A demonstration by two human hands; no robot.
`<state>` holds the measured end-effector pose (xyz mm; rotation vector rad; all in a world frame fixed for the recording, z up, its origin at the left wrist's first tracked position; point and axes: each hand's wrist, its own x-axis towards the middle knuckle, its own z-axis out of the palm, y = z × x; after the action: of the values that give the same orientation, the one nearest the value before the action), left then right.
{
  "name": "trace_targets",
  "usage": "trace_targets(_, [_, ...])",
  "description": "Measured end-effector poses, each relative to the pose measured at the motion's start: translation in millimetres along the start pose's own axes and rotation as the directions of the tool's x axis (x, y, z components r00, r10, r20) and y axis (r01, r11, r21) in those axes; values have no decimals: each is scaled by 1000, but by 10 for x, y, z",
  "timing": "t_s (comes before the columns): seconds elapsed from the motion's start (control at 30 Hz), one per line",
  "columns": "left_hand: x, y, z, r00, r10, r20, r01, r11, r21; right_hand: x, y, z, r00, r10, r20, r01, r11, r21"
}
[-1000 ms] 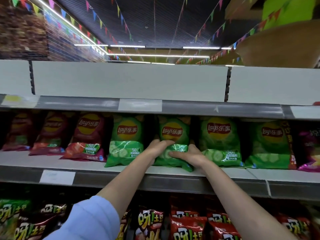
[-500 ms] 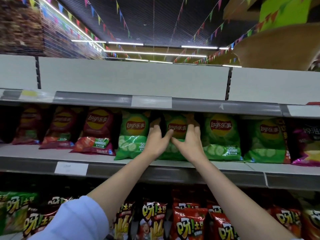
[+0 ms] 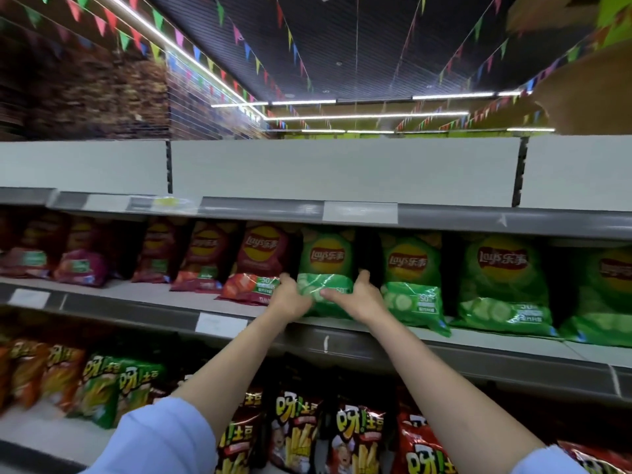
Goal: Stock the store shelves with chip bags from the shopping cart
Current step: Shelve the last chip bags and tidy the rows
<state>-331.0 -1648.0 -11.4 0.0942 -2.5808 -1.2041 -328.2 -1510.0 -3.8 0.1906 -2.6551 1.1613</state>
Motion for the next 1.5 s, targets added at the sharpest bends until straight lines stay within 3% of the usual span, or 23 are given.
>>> trace_targets(0.2, [127, -107, 25, 986, 161, 40, -166, 973, 158, 118, -34, 154, 988, 66, -138, -83, 989, -125])
trace_targets(0.33, [259, -187, 20, 965, 249, 86, -259, 956, 138, 137, -68, 213, 967, 135, -215, -173, 970, -172])
trace_targets(0.4, [322, -257, -59, 954, 290, 72, -297, 949, 103, 106, -148, 287, 945, 89, -314, -174, 952, -252])
trace_targets(0.53, [486, -480, -404, 942, 321, -98, -317, 947, 57, 76, -477, 547, 870, -114, -480, -88, 921, -379])
trace_targets(0.63, [683, -677, -697, 963, 218, -155, -211, 976, 60, 173, -737, 829, 912, -117, -394, -16, 948, -319])
trace_targets(0.83, [1030, -987, -956, 1000, 31, 2, -31, 998, -46, 446, -967, 1313, 961, 59, -270, -120, 969, -217])
trace_targets(0.93, [1093, -1084, -990, 994, 40, 100, -34, 998, -59, 553, -983, 1406, 951, 174, -254, -234, 945, -230])
trace_targets(1.13, [1077, -1104, -965, 990, 127, 56, -127, 992, 1, 715, -936, 1381, 932, 237, -275, -309, 916, -257])
trace_targets(1.23, [1041, -1106, -982, 991, 129, 45, -129, 992, 3, 673, -1010, 1391, 933, 197, -303, -280, 923, -265])
trace_targets(1.37, [1023, -1159, -1159, 991, 134, -7, -134, 991, 8, 467, -1253, 1514, 920, -60, -387, -105, 914, -391])
trace_targets(1.5, [1055, -1342, -1454, 988, 87, -127, -78, 994, 80, 466, -1604, 1734, 948, -169, -270, 65, 933, -355])
